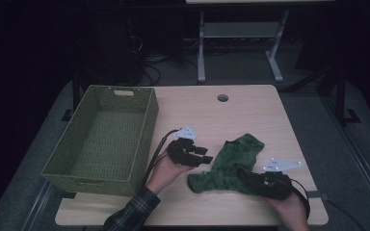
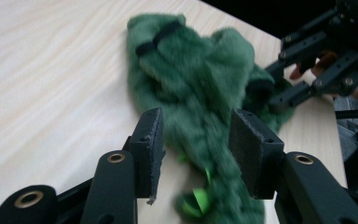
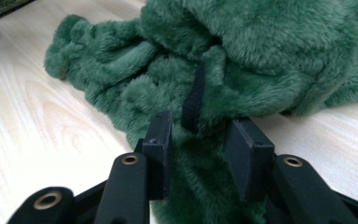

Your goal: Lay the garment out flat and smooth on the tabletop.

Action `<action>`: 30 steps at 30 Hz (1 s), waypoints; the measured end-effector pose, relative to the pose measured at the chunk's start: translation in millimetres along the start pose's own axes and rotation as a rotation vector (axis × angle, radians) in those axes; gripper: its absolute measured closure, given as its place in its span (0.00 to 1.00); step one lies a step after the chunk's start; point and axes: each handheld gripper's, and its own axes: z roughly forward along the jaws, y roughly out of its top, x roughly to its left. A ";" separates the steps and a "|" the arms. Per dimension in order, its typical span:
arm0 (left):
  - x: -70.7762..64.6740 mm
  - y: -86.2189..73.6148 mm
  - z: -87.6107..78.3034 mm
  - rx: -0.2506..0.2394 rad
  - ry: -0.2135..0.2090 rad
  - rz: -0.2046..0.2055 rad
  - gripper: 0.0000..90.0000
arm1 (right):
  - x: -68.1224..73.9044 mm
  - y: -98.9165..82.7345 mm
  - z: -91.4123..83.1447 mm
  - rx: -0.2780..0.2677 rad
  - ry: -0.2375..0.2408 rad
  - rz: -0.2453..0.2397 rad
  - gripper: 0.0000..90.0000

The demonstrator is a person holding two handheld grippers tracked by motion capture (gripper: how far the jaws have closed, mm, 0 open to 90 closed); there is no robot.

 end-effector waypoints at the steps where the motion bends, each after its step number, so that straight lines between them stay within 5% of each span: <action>1: 0.9 2.7 3.0 -0.003 -0.001 0.004 0.59 | -0.8 0.5 0.7 -0.003 -0.012 -0.001 0.73; 7: 7.8 18.5 20.0 -0.011 -0.013 0.011 0.58 | -7.7 -0.9 -5.1 -0.004 -0.050 -0.012 0.91; 18: 26.6 47.9 57.4 -0.017 -0.042 0.026 0.54 | -12.0 -2.1 -8.1 -0.004 -0.077 -0.024 0.92; 26: 26.8 55.4 83.5 -0.002 -0.080 0.012 0.53 | -11.1 -2.0 -7.8 0.001 -0.080 -0.041 0.92; 30: 25.6 54.5 89.6 0.022 -0.102 0.019 0.70 | -10.8 -1.9 -8.2 -0.002 -0.079 -0.043 0.92</action>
